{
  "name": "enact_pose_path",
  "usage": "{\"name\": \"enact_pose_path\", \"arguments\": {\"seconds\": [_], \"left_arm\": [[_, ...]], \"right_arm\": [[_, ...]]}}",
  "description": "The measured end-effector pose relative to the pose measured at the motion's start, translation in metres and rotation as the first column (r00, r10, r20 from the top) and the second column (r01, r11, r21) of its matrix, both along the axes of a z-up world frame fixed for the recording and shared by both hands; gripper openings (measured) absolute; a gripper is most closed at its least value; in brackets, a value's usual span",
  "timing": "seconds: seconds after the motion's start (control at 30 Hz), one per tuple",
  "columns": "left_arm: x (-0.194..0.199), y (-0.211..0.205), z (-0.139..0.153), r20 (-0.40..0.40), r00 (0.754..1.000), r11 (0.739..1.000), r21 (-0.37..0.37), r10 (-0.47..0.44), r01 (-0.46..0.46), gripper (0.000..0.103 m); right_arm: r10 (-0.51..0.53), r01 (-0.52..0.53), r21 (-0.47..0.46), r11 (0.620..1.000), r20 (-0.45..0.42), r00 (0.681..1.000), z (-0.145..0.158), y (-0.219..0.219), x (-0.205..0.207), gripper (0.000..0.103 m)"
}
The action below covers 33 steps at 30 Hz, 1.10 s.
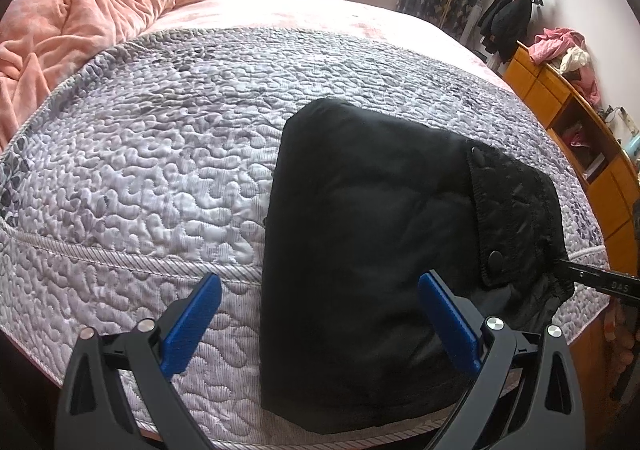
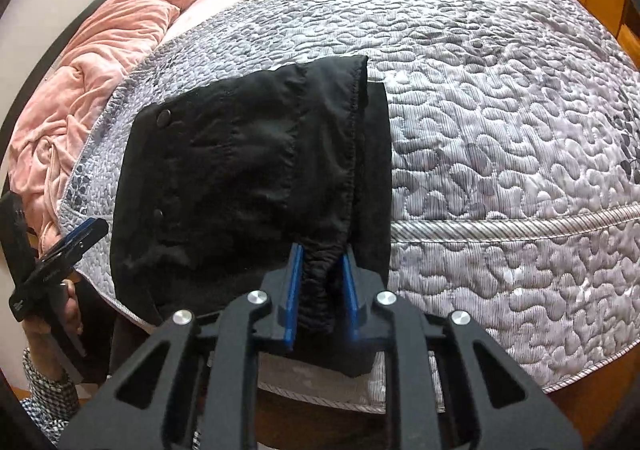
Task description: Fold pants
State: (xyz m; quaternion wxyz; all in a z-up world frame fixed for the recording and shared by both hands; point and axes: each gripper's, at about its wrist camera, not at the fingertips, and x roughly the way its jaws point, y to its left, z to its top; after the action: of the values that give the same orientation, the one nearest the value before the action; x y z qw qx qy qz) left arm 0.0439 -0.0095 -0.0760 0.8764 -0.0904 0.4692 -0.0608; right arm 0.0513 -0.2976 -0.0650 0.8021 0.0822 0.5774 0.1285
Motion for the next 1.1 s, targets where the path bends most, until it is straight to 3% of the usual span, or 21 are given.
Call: {"name": "enact_pose_path", "arguments": {"seconds": [0.03,0.1,0.2,0.37,0.4,0.47,0.57,0.6,0.73,0.9,1.07,1.1], "left_arm": [[0.001,0.000,-0.002,-0.003,1.000,1.000,0.004,0.000,0.000,0.099],[0.001,0.001,-0.006,-0.013,1.000,1.000,0.008,0.003,-0.002,0.099],[0.003,0.001,-0.012,-0.033,0.999,1.000,0.003,-0.003,0.003,0.099],[0.003,0.001,-0.021,-0.066,0.998,0.999,-0.038,-0.012,0.009,0.099],[0.003,0.001,-0.023,-0.071,0.997,0.999,-0.046,-0.013,0.010,0.099],[0.003,0.002,-0.025,-0.085,0.996,0.998,-0.067,-0.022,0.016,0.099],[0.003,0.004,-0.026,-0.102,0.994,0.996,-0.087,-0.025,0.016,0.099],[0.002,0.005,-0.026,-0.104,0.994,0.996,-0.088,-0.025,0.015,0.099],[0.001,0.009,-0.025,-0.107,0.994,0.994,-0.105,-0.036,0.025,0.099],[0.004,0.017,-0.034,-0.153,0.987,0.983,-0.185,-0.040,0.011,0.099],[0.005,0.033,-0.034,-0.164,0.984,0.972,-0.233,-0.071,0.032,0.099],[0.006,0.037,-0.033,-0.161,0.984,0.969,-0.245,-0.077,0.036,0.099]], "right_arm": [[0.004,-0.004,-0.001,1.000,0.006,1.000,0.003,0.000,-0.001,0.030],[0.001,-0.001,-0.008,1.000,0.016,1.000,0.008,-0.003,-0.005,0.032],[0.010,-0.010,-0.010,1.000,0.019,1.000,0.012,-0.008,-0.013,0.047],[0.010,-0.006,0.099,0.995,-0.036,0.999,0.005,-0.014,-0.024,0.048],[0.007,-0.002,0.111,0.994,-0.049,0.999,0.002,-0.014,-0.025,0.048],[0.009,0.001,0.145,0.989,-0.068,0.998,-0.007,-0.012,-0.025,0.034],[0.003,0.010,0.174,0.985,-0.075,0.997,-0.011,-0.012,-0.025,0.030],[0.005,0.006,0.171,0.985,-0.064,0.998,-0.009,-0.012,-0.025,0.014],[-0.028,0.041,0.216,0.975,-0.064,0.998,0.003,-0.028,-0.024,0.013],[-0.035,0.048,0.124,0.991,-0.104,0.994,-0.015,-0.026,-0.023,0.014],[-0.023,0.028,0.104,0.994,-0.048,0.999,-0.001,-0.022,-0.027,0.029],[-0.019,0.023,0.106,0.994,-0.039,0.999,0.002,-0.024,-0.028,0.042]]}}
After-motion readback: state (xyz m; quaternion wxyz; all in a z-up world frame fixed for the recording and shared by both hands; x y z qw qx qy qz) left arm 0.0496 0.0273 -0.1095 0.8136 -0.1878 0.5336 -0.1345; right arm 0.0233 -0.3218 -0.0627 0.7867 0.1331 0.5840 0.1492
